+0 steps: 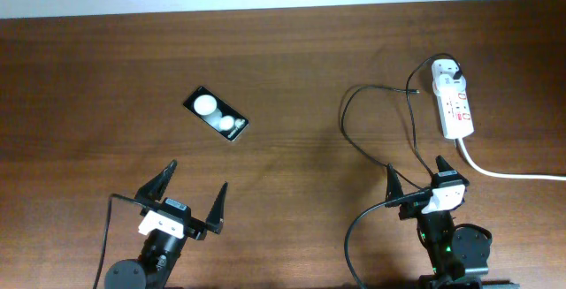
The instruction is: Plug charger to phone and switch on socket
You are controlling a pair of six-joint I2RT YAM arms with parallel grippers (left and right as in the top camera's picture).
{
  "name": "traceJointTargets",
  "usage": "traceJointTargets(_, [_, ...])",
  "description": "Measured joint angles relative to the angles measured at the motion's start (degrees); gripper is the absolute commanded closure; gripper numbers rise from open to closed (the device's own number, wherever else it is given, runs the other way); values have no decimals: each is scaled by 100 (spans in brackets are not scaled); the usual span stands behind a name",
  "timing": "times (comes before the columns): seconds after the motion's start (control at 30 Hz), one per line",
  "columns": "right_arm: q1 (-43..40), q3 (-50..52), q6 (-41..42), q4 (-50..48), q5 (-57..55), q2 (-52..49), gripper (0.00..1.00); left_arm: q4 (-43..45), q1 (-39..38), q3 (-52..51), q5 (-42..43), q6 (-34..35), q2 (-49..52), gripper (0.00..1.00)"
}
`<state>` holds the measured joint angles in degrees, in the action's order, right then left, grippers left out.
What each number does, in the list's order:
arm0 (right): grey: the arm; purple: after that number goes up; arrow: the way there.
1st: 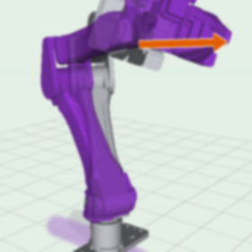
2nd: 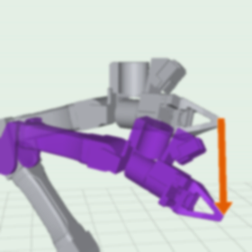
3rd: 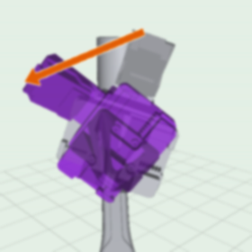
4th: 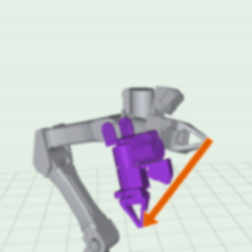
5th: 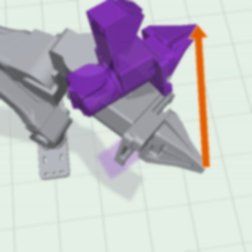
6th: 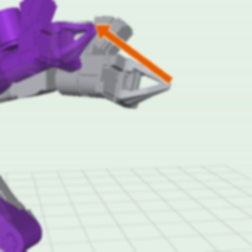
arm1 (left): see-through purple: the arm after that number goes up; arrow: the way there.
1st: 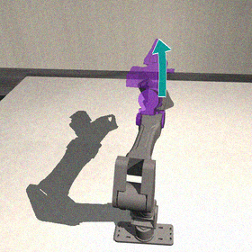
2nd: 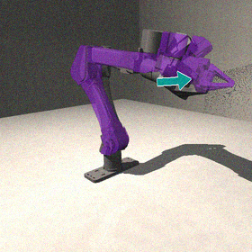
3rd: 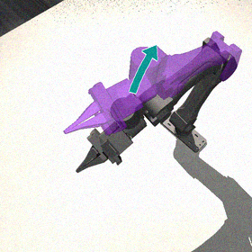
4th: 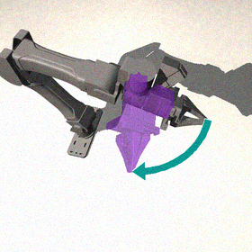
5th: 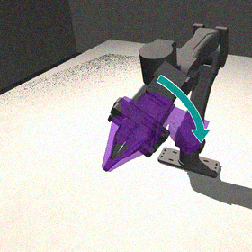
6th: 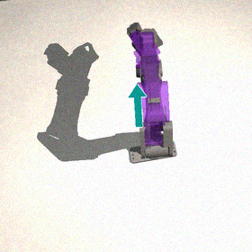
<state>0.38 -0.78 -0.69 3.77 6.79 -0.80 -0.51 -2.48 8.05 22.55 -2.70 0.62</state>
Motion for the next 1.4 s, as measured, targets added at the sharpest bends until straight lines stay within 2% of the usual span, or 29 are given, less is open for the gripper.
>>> traceJointTargets(0.37, [0,0,-2,0,0,0,1,-63,0,238,-2,11,0,1])
traceJointTargets(0.63, [0,0,-4,0,0,0,1,-1014,0,953,-614,22,11,1])
traceJointTargets(0.97, [0,0,-4,0,0,0,1,-1244,0,1547,-826,20,1204,1])
traceJointTargets(1.27, [0,0,-4,0,0,0,1,-1805,0,2105,-1104,20,1248,1])
traceJointTargets(1.4, [0,0,-2,0,0,0,1,-1875,0,2374,-1108,20,1762,1])
